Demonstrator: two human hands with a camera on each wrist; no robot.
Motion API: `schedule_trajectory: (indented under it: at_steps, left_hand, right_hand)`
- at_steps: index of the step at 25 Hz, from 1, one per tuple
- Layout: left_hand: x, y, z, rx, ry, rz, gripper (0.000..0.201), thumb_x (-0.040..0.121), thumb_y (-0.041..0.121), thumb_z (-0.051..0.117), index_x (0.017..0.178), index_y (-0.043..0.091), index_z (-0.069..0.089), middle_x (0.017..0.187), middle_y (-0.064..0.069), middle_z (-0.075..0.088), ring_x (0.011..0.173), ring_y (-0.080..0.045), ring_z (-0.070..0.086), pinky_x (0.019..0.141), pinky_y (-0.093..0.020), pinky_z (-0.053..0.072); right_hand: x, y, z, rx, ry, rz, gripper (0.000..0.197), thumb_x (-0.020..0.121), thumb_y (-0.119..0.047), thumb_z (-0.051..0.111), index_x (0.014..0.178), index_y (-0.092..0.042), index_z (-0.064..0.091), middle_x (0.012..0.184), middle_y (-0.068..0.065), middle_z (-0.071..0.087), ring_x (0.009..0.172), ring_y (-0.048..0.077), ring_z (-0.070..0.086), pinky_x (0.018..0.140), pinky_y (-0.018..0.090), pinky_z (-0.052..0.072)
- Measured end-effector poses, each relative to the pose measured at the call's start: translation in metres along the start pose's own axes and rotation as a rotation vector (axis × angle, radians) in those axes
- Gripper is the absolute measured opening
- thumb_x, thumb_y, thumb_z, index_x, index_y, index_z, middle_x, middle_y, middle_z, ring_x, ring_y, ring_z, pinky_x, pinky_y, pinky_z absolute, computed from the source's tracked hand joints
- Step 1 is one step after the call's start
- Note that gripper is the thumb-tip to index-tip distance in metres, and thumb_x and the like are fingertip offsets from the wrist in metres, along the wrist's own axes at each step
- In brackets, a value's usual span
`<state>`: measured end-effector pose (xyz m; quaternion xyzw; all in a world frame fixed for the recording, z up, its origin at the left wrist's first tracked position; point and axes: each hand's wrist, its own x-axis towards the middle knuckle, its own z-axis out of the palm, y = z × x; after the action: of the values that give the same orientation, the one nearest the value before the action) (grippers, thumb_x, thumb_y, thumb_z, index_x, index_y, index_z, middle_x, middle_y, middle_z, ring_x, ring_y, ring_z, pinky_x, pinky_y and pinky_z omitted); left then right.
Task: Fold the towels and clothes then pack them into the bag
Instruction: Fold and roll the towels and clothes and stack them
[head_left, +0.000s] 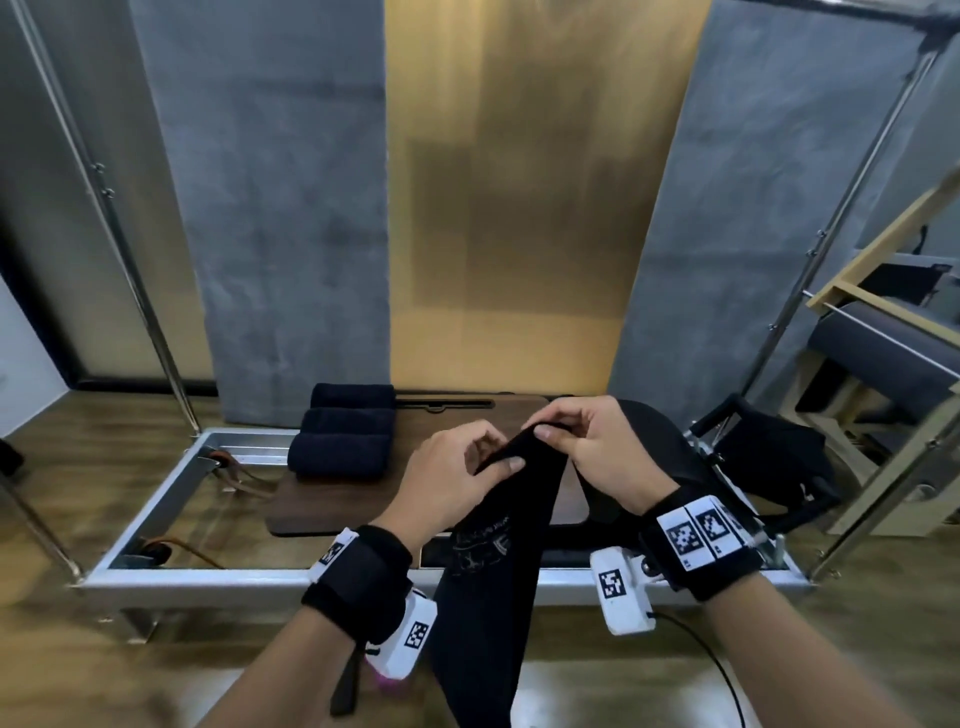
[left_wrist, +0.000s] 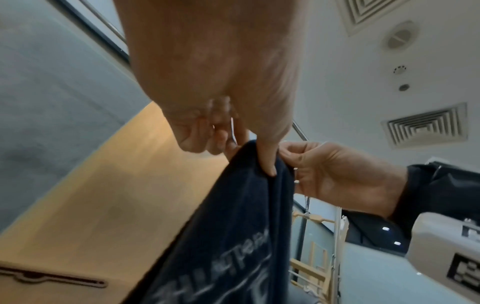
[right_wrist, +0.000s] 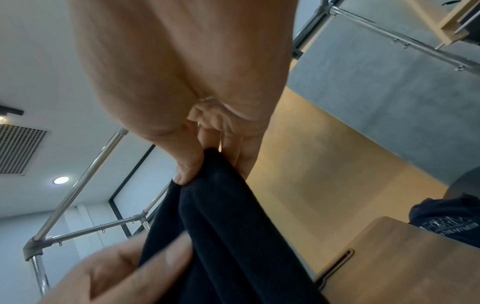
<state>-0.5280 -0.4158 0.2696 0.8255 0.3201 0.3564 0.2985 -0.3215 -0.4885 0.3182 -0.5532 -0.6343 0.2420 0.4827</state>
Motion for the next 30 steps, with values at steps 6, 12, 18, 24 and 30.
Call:
schedule_trajectory:
  at_steps: [6,12,18,24,30]
  left_hand:
    - [-0.027,-0.045,-0.036,0.101,-0.196,-0.146,0.044,0.077,0.071,0.081,0.083,0.03,0.069,0.094,0.01,0.059,0.094,-0.009,0.057,0.087,-0.035,0.049]
    - [-0.046,-0.084,-0.086,-0.174,0.013,-0.2,0.016,0.078,0.034,0.092,0.078,0.024,0.078,0.081,0.0,0.078,0.078,-0.014,0.073,0.068,-0.026,0.055]
    - [-0.046,-0.093,-0.098,-0.292,0.2,-0.156,0.012,0.082,0.007,0.088,0.089,0.015,0.083,0.09,-0.003,0.082,0.086,-0.011,0.076,0.078,-0.019,0.057]
    - [-0.035,-0.097,-0.096,-0.329,0.36,-0.158,0.012,0.083,0.009,0.088,0.091,0.012,0.08,0.086,-0.004,0.081,0.082,-0.012,0.076,0.079,-0.018,0.058]
    - [-0.004,-0.109,-0.077,-0.264,0.546,-0.199,0.01,0.084,0.014,0.089,0.087,0.011,0.08,0.076,-0.006,0.069,0.065,-0.008,0.059,0.066,-0.017,0.049]
  right_hand:
    - [0.005,0.012,-0.014,-0.025,0.133,-0.033,0.025,0.094,0.001,0.071,0.087,-0.021,0.08,0.086,-0.002,0.079,0.085,0.01,0.075,0.076,0.019,0.054]
    - [-0.004,0.044,-0.042,-0.142,0.348,0.084,0.021,0.09,-0.006,0.077,0.085,-0.026,0.081,0.086,-0.006,0.08,0.088,0.014,0.077,0.093,0.044,0.06]
    - [-0.018,0.05,-0.049,-0.301,0.372,0.11,0.009,0.082,-0.015,0.087,0.083,-0.022,0.081,0.078,-0.009,0.078,0.081,0.008,0.075,0.09,0.044,0.061]
    - [-0.023,0.06,-0.057,-0.376,0.391,0.105,0.014,0.08,-0.023,0.089,0.077,-0.031,0.078,0.075,-0.013,0.076,0.077,0.007,0.074,0.083,0.039,0.061]
    - [0.004,0.094,-0.048,-0.495,0.504,0.214,0.021,0.08,-0.047,0.085,0.07,-0.033,0.072,0.062,-0.008,0.067,0.061,0.012,0.065,0.058,0.03,0.05]
